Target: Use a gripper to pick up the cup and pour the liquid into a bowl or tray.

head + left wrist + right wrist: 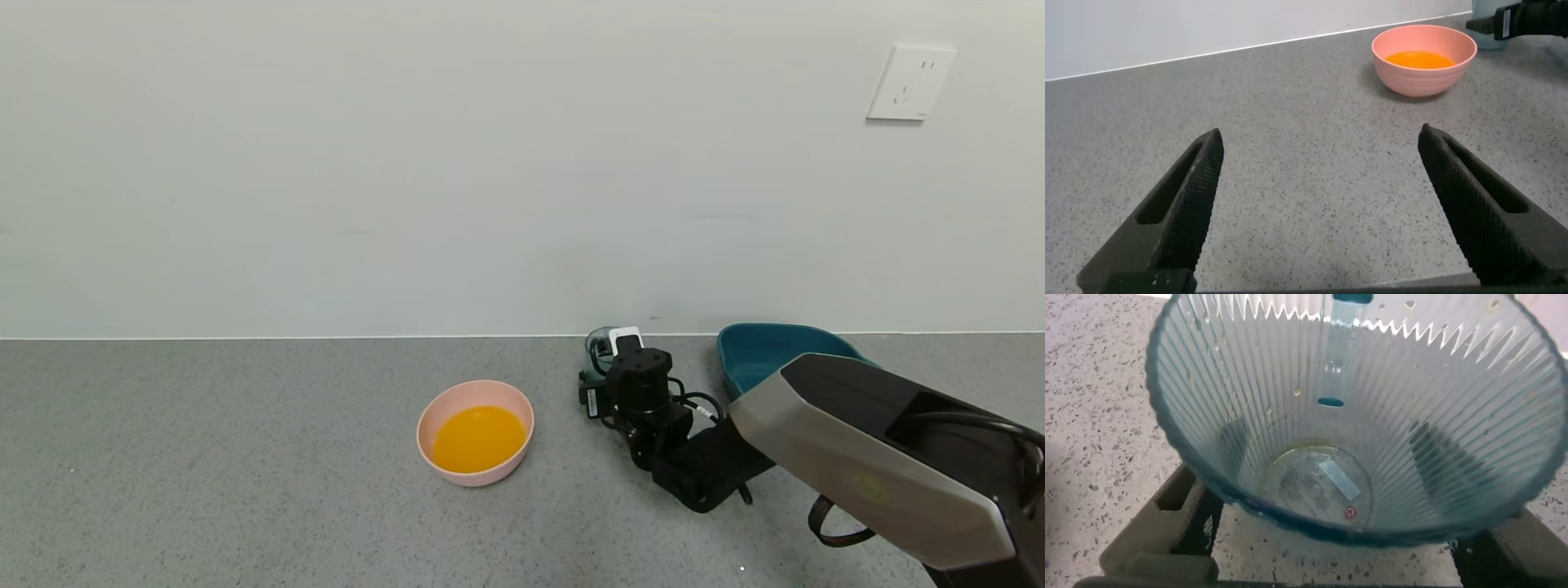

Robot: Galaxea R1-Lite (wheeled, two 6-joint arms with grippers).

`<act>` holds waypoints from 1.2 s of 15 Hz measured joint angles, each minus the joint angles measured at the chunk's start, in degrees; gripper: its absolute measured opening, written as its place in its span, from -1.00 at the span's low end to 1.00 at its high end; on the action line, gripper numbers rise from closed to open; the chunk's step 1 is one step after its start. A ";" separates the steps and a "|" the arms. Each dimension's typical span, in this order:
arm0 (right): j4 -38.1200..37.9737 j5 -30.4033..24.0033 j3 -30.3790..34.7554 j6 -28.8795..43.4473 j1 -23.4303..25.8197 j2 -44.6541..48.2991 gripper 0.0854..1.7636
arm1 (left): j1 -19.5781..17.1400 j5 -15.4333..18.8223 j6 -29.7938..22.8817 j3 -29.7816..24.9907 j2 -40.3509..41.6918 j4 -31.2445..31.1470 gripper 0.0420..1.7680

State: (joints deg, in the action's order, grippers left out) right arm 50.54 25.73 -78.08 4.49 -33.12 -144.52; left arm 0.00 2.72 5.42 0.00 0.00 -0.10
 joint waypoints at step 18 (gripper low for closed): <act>-12.04 -10.72 18.44 0.63 -0.26 18.36 0.92 | 0.00 0.00 0.00 0.00 0.00 0.00 0.94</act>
State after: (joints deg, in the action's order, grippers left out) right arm 38.50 15.02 -59.64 5.12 -33.38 -126.16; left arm 0.00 2.72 5.42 0.00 0.00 -0.10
